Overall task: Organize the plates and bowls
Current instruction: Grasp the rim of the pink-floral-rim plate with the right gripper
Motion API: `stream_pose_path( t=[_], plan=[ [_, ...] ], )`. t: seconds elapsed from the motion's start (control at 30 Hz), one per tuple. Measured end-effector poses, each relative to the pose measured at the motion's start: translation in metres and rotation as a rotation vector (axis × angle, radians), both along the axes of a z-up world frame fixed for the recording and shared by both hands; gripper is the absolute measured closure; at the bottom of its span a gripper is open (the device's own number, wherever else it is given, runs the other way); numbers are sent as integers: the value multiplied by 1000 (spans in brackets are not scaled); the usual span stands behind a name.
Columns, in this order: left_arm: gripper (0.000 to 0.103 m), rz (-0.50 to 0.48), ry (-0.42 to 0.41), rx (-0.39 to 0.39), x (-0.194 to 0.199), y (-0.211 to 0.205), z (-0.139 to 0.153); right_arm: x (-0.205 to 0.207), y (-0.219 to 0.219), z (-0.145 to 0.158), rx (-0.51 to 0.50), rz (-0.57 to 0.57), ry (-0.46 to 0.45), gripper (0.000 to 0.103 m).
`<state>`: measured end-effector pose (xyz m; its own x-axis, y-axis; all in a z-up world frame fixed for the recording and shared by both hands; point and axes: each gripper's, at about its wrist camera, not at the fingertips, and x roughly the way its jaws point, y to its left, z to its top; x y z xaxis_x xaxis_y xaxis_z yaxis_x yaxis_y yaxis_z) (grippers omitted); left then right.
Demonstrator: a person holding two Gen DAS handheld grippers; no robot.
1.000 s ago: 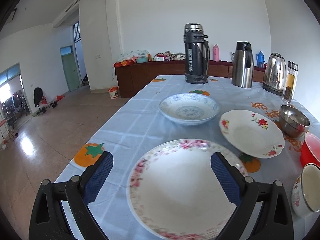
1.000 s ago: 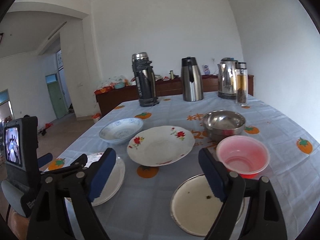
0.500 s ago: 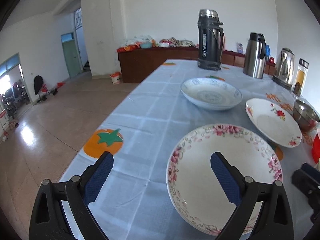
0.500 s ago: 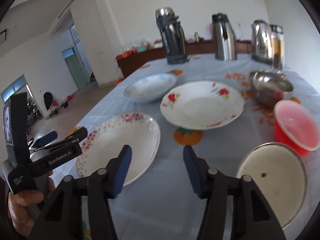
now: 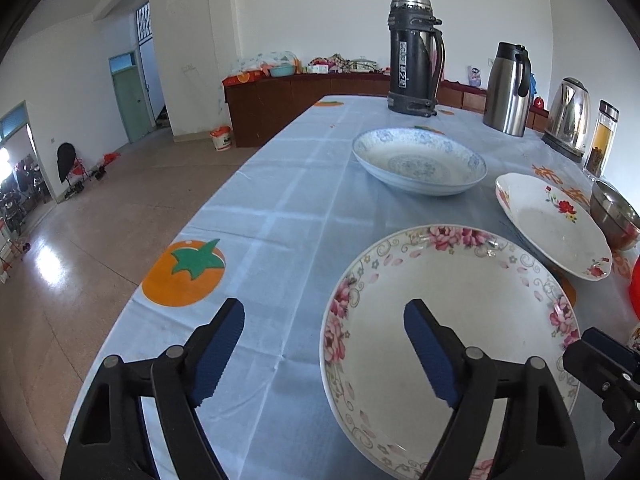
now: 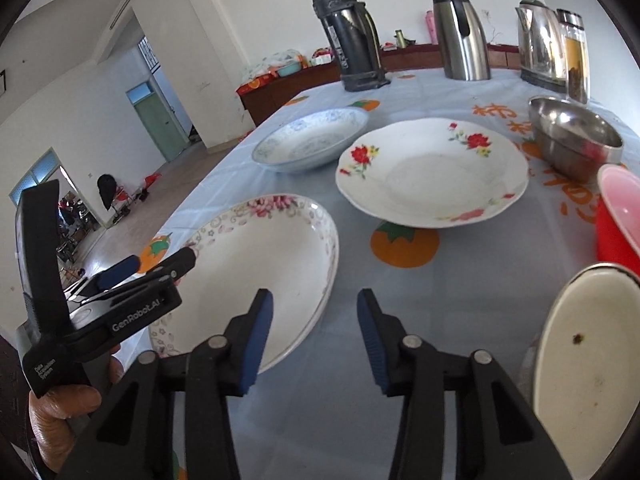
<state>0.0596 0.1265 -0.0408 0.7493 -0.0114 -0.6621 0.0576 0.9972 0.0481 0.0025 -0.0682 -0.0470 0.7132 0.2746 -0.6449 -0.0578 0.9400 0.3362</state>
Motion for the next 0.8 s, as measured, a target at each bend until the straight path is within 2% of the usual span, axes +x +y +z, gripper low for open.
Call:
stream_pose_path(
  t=[0.1,0.17,0.3,0.43,0.67,0.8],
  plan=[
    [21,0,2,-7,1,1,0,3,1,-3,-1,1,9,59],
    [26,-3,7,-3,2,1,-1,6,2,-5,9,6,24,59],
    [52,-19,52,-30,8,3,-6,10,5,-10,21,22,52,68],
    [54,-23,82,-61,11,7,-10,12,9,-13,16,36,64,76],
    [55,-56,122,-103,15,6,-14,18,10,-16,15,43,78,77],
    [63,-91,130,-115,15,-1,-14,18,9,-16,26,45,82,78]
  ],
)
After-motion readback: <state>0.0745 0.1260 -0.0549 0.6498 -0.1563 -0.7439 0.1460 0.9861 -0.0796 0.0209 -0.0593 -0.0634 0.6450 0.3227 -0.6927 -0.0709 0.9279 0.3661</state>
